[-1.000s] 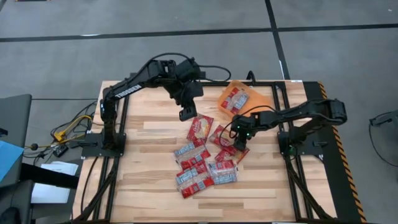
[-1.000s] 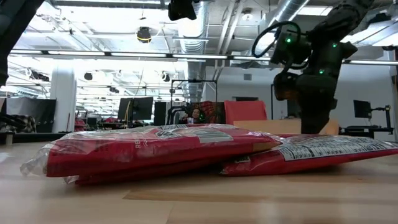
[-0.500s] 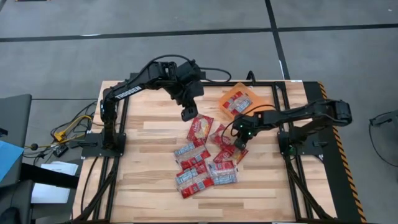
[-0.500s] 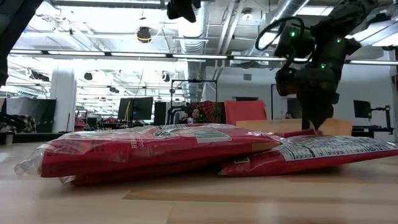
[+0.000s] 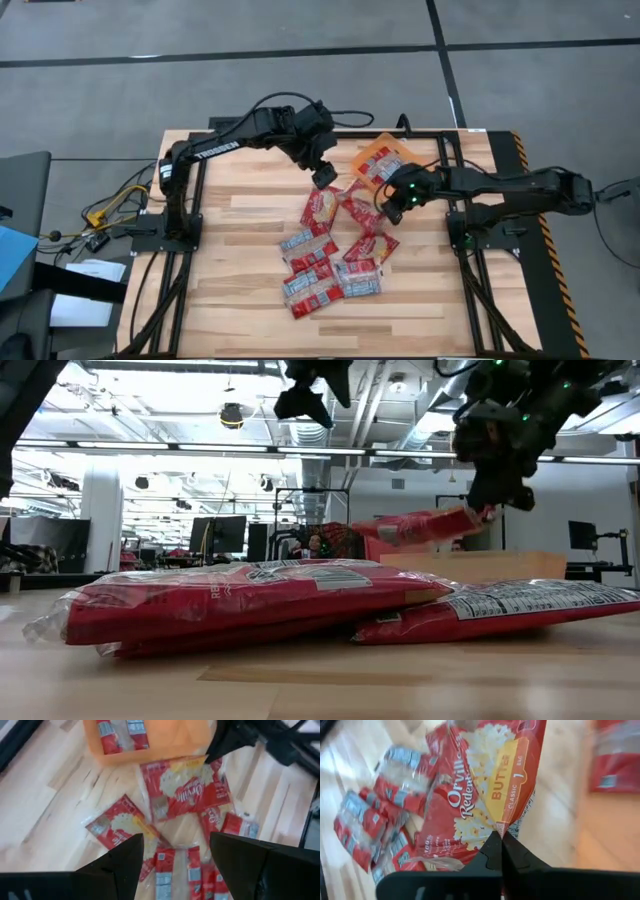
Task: Sort popcorn bags into baskets
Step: Put the popcorn bag into the orange transparent bin
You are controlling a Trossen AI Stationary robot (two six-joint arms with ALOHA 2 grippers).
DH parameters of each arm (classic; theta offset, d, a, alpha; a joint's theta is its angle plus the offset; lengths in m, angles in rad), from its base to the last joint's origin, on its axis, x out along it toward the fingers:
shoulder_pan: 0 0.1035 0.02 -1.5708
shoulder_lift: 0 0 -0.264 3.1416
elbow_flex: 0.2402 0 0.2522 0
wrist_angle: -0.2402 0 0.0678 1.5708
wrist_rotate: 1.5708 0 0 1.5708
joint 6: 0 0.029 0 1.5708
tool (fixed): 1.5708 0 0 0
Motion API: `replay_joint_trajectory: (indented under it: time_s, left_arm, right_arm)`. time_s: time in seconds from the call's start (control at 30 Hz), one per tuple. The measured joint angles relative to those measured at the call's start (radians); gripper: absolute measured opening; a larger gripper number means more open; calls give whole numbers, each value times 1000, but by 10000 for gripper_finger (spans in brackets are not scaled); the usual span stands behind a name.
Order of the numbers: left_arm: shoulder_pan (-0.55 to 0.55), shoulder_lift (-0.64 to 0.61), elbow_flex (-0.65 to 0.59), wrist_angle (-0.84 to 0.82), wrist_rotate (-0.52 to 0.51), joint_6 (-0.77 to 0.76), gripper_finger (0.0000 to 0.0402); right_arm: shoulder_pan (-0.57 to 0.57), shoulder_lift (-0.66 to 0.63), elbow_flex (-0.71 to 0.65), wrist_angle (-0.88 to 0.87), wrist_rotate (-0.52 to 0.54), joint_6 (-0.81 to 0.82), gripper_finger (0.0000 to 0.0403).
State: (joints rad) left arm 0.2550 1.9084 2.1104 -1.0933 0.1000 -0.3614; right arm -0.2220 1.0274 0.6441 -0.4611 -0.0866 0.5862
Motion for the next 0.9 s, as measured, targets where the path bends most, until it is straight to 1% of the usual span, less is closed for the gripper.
replay_joint_trajectory:
  time_s: [0.17, 0.27, 0.37, 0.47, 0.6, 0.73, 0.9]
  left_arm:
    - [0, -40, -139, 247, -4, -158, 215]
    - [10, -78, -250, 446, 10, -277, 215]
    - [24, -95, -368, 637, 50, -395, 215]
    - [31, -92, -473, 811, 90, -483, 215]
    - [30, -93, -612, 1014, 102, -571, 215]
    - [30, -92, -731, 1226, 78, -674, 215]
    - [30, -90, -846, 1483, -21, -713, 215]
  right_arm:
    - [-17, -106, 1, -60, 112, 42, 6]
    - [-36, -169, 1, -94, 165, 60, 10]
    - [-58, -226, 1, -105, 191, 62, 7]
    - [-83, -276, 1, -104, 205, 62, 5]
    - [-124, -326, 1, -108, 217, 62, 10]
    - [-167, -355, 1, -101, 219, 62, 12]
    - [-194, -361, 1, -57, 191, 62, 8]
